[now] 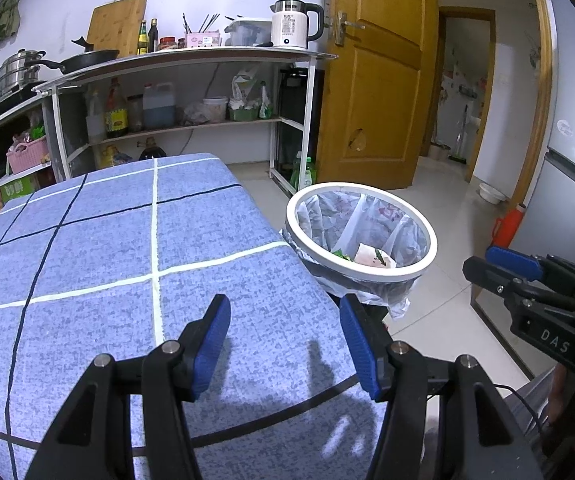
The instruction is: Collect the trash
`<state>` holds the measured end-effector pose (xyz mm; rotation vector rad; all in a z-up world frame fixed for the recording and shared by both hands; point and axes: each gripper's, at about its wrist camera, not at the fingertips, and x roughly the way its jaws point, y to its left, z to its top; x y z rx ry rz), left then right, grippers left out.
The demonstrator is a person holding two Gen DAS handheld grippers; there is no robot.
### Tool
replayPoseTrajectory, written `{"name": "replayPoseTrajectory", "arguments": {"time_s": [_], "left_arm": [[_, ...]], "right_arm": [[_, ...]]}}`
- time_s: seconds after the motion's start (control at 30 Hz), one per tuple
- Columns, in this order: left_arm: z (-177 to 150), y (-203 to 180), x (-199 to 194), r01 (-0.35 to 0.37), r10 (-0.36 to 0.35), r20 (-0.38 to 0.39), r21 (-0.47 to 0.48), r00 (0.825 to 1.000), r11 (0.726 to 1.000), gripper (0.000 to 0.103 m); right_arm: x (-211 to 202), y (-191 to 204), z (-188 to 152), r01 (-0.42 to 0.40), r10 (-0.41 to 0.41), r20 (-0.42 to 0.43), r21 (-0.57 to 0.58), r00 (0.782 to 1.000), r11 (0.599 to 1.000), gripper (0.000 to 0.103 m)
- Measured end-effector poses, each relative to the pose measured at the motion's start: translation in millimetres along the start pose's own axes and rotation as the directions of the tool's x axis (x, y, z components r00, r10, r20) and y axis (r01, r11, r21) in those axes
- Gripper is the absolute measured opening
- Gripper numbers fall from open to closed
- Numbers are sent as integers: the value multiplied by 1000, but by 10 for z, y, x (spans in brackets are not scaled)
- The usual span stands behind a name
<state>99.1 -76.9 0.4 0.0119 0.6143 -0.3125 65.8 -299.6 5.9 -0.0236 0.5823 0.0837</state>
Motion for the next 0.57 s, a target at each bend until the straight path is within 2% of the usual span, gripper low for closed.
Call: {"name": "replayPoseTrajectory", "arguments": {"time_s": [0.57], "left_arm": [[-6,-45,-17,7,-7,6,17,1000,1000,59]], "right_arm": [[6,-9,3,0,0,1,-2,1000,1000,41]]}}
